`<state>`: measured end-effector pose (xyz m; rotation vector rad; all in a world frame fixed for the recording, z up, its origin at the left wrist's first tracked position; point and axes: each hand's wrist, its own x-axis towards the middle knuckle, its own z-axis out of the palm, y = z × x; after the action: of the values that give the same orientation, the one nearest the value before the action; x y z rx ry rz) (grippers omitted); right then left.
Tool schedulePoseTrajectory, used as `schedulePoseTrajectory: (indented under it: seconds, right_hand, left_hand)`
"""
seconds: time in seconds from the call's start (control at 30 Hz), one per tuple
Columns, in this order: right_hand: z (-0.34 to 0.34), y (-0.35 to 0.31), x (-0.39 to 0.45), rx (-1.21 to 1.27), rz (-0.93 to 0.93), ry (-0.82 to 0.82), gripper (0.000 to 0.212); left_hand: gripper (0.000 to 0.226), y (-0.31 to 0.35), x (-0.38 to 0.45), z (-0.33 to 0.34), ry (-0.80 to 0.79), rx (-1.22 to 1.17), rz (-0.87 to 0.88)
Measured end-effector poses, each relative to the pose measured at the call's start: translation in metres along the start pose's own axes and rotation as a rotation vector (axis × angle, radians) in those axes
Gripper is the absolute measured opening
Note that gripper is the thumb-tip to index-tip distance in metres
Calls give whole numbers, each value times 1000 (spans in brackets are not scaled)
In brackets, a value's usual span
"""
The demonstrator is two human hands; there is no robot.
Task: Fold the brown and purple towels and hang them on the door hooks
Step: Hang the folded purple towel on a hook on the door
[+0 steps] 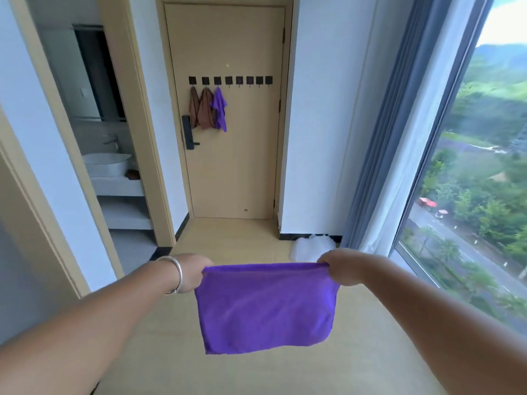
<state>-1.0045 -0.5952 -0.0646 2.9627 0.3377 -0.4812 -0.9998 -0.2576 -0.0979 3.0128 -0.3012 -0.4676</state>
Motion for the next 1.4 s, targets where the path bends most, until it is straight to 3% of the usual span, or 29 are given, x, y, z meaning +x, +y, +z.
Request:
schedulePoseTrajectory:
  seconds: [0.37,0.73,1.4]
  right_hand:
    - [-108,42,-50,165,-3,326,48]
    - [-168,68,-43,200,-24,601,45]
    - [-262,23,210,49,31,615,41]
  left_hand:
    - [24,37,-22,-150,281,-138,-27]
    - [27,57,-13,-197,558,-124,-92]
    - [29,-84,171,-282,573,-185,-91]
